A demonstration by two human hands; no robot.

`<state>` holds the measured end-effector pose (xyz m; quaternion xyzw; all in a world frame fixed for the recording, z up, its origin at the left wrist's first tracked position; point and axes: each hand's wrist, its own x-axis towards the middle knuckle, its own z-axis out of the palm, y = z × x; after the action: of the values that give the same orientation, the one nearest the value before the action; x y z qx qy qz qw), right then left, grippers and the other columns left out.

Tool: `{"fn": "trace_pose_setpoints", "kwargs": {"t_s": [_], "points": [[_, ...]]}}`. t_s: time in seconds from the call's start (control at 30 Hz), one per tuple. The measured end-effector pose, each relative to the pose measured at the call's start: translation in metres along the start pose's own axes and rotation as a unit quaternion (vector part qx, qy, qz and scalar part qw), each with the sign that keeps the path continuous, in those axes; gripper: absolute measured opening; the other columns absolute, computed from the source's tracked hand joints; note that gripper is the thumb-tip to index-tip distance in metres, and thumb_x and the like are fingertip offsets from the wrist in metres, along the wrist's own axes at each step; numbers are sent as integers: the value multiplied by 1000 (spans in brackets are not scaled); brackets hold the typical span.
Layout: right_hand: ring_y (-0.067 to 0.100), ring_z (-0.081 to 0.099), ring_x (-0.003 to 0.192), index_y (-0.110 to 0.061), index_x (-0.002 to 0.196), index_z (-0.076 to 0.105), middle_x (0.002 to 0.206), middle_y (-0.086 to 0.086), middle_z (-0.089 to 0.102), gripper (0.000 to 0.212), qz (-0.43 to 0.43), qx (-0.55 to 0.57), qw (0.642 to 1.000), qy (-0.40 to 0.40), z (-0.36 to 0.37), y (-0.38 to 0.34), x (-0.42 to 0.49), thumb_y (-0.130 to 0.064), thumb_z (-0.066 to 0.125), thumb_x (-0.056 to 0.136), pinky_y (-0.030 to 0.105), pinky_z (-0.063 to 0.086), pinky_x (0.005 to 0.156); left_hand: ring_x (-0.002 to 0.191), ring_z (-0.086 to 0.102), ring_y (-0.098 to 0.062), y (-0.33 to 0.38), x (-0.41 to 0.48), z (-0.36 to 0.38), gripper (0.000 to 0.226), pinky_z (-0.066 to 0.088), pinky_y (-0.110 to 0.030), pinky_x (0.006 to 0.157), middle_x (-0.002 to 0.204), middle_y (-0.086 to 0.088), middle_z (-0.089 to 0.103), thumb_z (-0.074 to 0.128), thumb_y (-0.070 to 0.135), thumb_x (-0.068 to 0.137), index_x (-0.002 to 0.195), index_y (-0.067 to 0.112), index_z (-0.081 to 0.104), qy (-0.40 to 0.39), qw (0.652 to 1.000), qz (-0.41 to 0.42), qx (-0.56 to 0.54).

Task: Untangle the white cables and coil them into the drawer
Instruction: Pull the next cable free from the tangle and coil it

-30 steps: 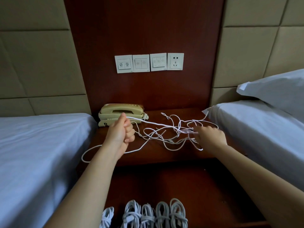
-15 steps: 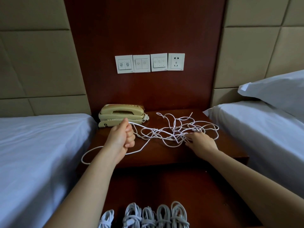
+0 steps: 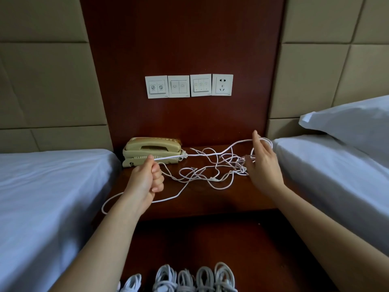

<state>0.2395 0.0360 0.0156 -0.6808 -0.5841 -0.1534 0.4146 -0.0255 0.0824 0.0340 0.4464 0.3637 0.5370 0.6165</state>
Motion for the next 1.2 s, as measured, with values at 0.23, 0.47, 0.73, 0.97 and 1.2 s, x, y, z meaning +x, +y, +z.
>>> {"fn": "trace_pose_setpoints", "kwargs": {"t_s": [0.23, 0.47, 0.73, 0.97, 1.2], "points": [[30, 36, 133, -6, 147, 24, 141, 16, 44, 64, -52, -73, 995, -53, -28, -4, -9, -10, 54, 91, 43, 32, 103, 28, 16, -3, -2, -8, 9, 48, 13, -13, 30, 36, 10, 19, 28, 30, 103, 57, 16, 26, -13, 1000, -1, 1], [21, 37, 124, -28, 125, 53, 128, -4, 55, 32, -87, -319, 925, -189, -34, -10, -21, -29, 45, 94, 36, 22, 103, 30, 16, -5, -8, -17, 26, 50, 15, -16, 31, 39, 10, 18, 25, 34, 103, 57, 16, 25, -70, 997, -22, 23], [26, 42, 124, -24, 124, 56, 124, 0, 54, 35, -136, -290, 936, -148, -46, -65, -22, -39, 45, 94, 44, 11, 113, 32, 15, -4, -7, -31, 50, 53, 15, -17, 33, 42, 8, 17, 19, 40, 102, 56, 16, 25, -167, 984, -46, 30], [12, 56, 58, -22, 69, 57, 64, -6, 61, 27, -90, 196, 950, -227, -31, -75, -23, -15, 51, 94, 27, 42, 58, 31, 15, -4, -9, -39, 55, 55, 17, -16, 33, 41, 8, 18, 21, 39, 102, 54, 13, 28, -226, 972, -69, 7], [7, 40, 46, -19, 56, 48, 50, -5, 42, 37, -72, 149, 953, -253, -18, -79, -27, -13, 52, 92, 18, 29, 49, 31, 16, -3, -7, -47, 60, 62, 17, -17, 34, 40, 8, 20, 22, 39, 101, 47, 16, 39, -265, 958, -89, -68]]}}
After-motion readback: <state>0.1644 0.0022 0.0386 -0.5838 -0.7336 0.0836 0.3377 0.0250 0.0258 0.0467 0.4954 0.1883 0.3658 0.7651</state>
